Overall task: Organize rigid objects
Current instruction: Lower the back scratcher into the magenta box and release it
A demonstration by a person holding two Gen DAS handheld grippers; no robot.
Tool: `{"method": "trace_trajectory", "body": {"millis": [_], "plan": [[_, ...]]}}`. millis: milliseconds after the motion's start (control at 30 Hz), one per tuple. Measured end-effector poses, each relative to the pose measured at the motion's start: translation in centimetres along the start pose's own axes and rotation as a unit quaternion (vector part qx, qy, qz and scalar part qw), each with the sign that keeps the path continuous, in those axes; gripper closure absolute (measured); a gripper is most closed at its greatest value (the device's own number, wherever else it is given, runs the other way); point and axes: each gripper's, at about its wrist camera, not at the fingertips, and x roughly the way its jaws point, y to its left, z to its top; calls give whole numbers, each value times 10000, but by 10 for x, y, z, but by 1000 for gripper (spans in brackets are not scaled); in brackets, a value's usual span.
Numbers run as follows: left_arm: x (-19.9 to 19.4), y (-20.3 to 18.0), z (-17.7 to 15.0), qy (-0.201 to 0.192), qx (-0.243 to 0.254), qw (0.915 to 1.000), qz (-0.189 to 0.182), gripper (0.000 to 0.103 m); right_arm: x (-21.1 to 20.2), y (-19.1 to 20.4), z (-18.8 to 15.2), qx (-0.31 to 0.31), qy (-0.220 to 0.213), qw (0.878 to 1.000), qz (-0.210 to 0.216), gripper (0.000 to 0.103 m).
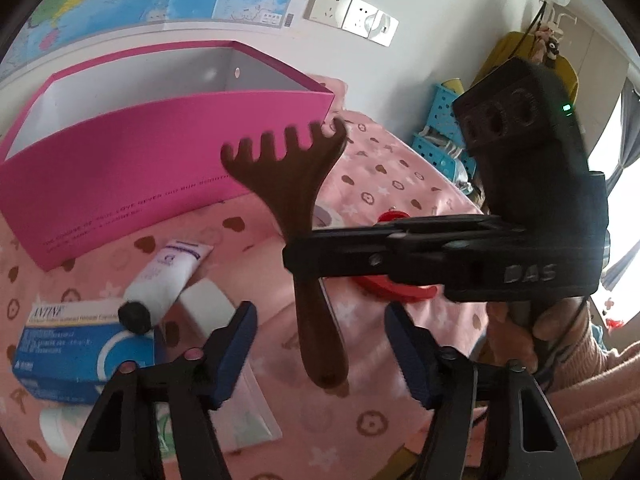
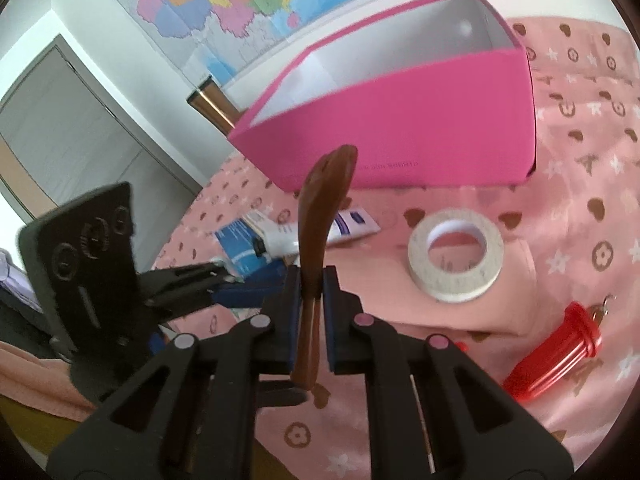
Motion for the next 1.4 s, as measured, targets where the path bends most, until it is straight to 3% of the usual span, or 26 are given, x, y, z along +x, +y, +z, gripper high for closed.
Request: {"method": "trace_trajectory", "body": {"millis": [333,667,867,1267,1400], "plan": [[1,8,60,-308,106,9991,267,73,-30,9,49,-294,-574,9979,11,91],[-10,30,137,-688,143,9956,620,75,-34,-2,119,-278,-914,9954,-5,91],[3,45,166,-591,112,9949,804,75,-21,-19,150,-53,-870,9962,6,91],[41,58,174,-151,-97,9971,746,75,17,-53,166,359,-487,9978,-272,88],[50,61,173,-12,-175,9972,724,75,13,-62,169,423,-565,9955,-629,89]]}}
